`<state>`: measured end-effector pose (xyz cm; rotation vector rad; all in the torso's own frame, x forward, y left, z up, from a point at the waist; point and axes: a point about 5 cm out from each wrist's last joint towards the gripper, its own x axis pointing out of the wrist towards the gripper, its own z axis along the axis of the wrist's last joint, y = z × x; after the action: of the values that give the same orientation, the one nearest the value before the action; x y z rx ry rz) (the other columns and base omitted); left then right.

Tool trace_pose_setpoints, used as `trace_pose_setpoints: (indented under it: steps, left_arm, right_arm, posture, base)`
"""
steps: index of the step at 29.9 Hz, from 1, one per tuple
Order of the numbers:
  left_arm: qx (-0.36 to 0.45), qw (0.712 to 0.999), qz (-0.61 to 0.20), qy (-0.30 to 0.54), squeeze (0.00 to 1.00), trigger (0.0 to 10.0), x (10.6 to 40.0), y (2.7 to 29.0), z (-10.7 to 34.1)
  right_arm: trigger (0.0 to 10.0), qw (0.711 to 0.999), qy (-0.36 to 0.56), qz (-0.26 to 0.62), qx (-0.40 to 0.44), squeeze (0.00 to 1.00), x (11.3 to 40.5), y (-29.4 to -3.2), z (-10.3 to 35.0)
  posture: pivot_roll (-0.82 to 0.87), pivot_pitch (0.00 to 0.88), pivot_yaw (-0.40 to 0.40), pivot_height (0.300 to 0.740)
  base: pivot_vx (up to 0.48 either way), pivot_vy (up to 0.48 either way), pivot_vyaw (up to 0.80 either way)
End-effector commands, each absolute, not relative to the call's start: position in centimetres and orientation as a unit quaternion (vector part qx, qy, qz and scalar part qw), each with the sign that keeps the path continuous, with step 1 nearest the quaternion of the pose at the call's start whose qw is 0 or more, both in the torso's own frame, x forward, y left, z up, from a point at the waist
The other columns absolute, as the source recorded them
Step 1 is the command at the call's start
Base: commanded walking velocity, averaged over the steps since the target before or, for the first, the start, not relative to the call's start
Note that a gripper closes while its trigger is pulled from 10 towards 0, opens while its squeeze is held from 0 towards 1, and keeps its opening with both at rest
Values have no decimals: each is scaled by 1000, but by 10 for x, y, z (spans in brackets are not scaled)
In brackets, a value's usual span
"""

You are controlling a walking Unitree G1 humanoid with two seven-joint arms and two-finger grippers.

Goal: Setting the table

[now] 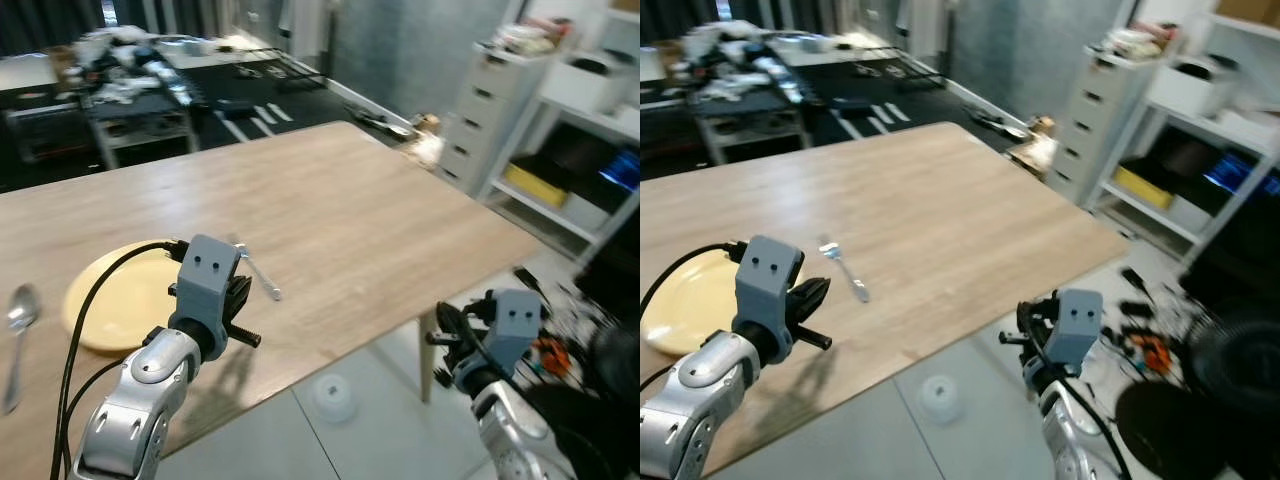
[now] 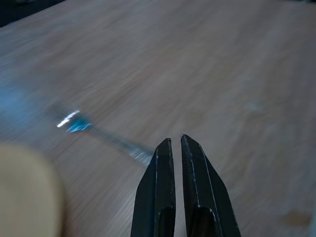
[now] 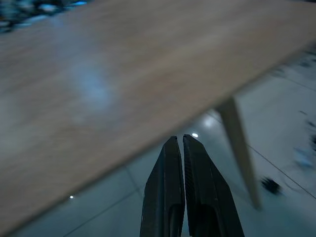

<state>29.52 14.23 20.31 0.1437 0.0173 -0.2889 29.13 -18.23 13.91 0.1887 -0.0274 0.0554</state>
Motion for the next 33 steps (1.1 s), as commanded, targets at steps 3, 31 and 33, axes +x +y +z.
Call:
trace_pose_setpoints:
  steps: [3,31,33]
  left_arm:
    - [74,986,-148,14,0,10000,295,143,198]
    - [72,982,-174,8,0,10000,297,136,195]
    - [72,982,-174,8,0,10000,298,136,195]
  right_arm:
    - [10000,996,-10,18,92,0,290,-187,138]
    - [10000,996,-14,19,87,0,291,-184,140]
    - [10000,996,-14,18,87,0,291,-184,140]
  posture:
    - [104,72,51,740]
    - [102,69,63,740]
    - [101,68,63,740]
  base:
    - [0,0,-781]
    - [0,0,-781]
    - [0,0,-781]
